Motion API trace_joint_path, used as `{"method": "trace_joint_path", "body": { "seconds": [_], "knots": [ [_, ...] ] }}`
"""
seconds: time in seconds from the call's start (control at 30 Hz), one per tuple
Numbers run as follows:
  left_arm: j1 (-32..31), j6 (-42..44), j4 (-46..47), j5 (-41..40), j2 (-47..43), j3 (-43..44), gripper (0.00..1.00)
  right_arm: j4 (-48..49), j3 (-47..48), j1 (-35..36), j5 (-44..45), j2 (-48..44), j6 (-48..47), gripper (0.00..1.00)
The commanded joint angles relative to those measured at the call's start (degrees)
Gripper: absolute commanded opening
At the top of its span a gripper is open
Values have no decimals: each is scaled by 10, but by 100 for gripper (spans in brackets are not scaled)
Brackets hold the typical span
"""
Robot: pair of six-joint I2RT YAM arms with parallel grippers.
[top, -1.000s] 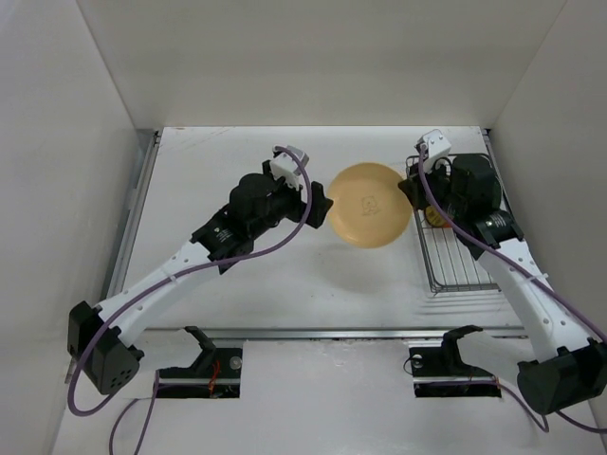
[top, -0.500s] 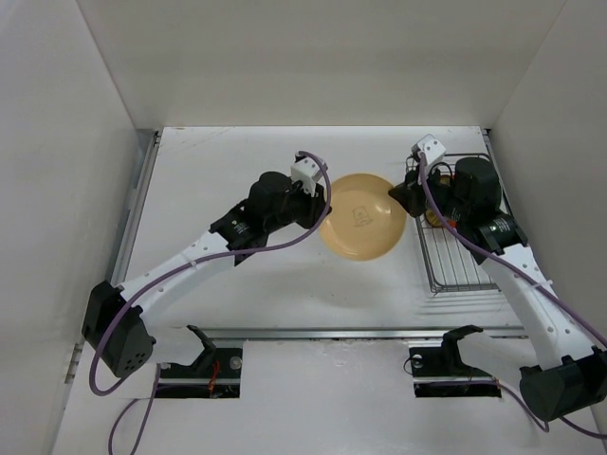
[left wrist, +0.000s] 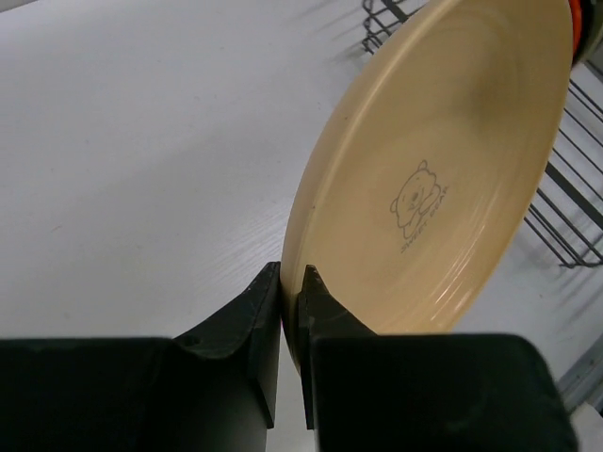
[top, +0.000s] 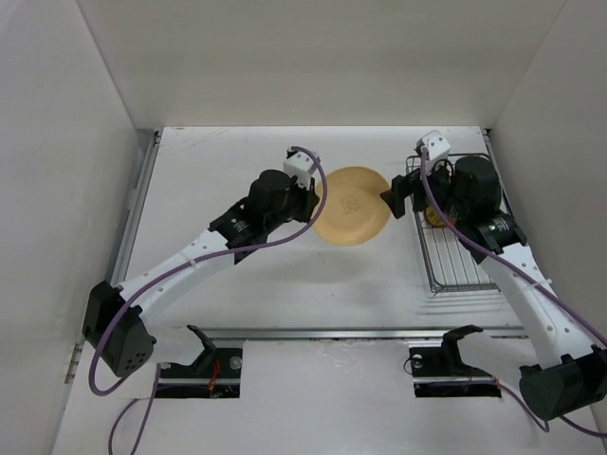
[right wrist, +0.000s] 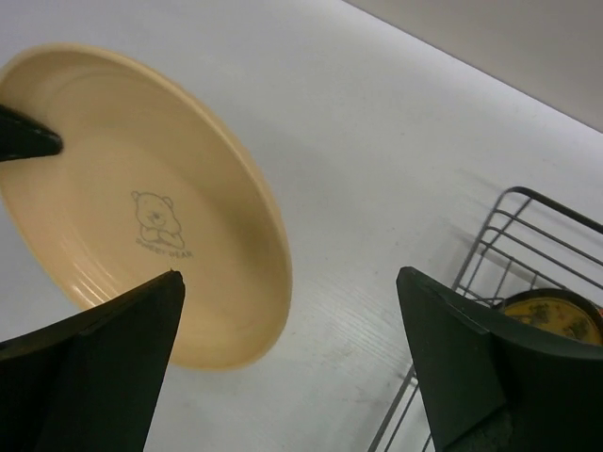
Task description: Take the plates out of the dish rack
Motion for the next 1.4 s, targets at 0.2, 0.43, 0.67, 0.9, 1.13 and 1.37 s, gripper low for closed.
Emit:
{"method": "trace_joint_path", "body": {
  "seconds": [0.2,0.43,0.67,0.9,1.13,1.37],
  "knots": [
    [21,-52,-17,-113,80,54,0,75,8,6,199,12,47,100],
    [28,-70,-36,-60,165,82,0,80,8,6,217,12,47,100],
    [72,-89,-36,76,210,106,0,80,8,6,223,12,47,100],
    [84,-94,-42,162,264,131,0,80,8,6,223,7,47,100],
    [84,-89,-63,186,299,154,0,75,8,6,228,7,47,100],
    [84,-78,-83,222,329,174,3,80,8,6,250,2,47,100]
  ]
}}
